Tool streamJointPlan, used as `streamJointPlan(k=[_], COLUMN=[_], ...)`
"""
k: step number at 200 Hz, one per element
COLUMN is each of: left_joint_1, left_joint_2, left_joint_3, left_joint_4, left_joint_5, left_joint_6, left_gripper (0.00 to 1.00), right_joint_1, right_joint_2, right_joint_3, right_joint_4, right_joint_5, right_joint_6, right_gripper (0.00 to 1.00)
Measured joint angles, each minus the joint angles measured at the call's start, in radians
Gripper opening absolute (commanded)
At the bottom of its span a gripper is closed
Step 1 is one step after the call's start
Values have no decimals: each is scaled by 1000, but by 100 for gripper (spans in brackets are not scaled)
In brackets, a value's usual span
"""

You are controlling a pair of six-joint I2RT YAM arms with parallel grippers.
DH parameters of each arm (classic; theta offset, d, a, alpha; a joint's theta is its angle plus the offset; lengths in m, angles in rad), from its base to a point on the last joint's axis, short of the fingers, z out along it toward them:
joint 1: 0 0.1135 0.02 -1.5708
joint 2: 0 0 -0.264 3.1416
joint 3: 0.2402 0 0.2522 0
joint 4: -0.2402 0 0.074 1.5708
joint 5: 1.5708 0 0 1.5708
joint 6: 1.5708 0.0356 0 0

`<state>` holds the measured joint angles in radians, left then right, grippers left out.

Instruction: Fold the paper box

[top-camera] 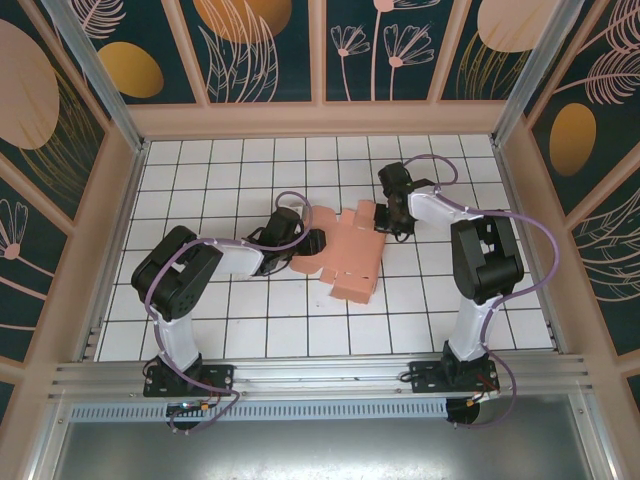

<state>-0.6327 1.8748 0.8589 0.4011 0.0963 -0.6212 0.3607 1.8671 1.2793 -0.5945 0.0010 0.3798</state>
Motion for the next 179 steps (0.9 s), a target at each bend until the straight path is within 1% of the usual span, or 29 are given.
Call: streamJointPlan(k=[11,20,38,51,64,89,122,140,159,179], left_joint_1=[0,0,0,0,0,0,0,0,0,0], left_joint_2=[0,0,0,0,0,0,0,0,0,0], left_joint_3=[0,0,0,0,0,0,6,11,15,19], left_joint_4=[0,0,0,1,1,1,-6,-13,-21,-28], left_joint_5=[0,0,0,1,1,2,13,19,24,27], left_joint_6=[0,0,0,0,0,0,0,0,0,0], left_gripper=[60,60,61,61,61,61,62,62,62,62], right_joint_1=[0,0,2,1,0,-14,-53,-57,-33,31], right_joint_2=[0,0,-8,-23,-51,-143,-286,-352,-418,-489], right_joint_3=[0,0,0,0,-2,-36,-149,-224,-300,-366], right_joint_4=[1,3,13,24,43,118,220,248,249,234], right_joint_5=[1,-1,-3,-2,-2,-5,-32,-47,-44,1], right_joint_6=[-1,3,1,8,16,23,23,23,30,99], right_gripper=[20,32,47,54,58,61,60,59,58,55])
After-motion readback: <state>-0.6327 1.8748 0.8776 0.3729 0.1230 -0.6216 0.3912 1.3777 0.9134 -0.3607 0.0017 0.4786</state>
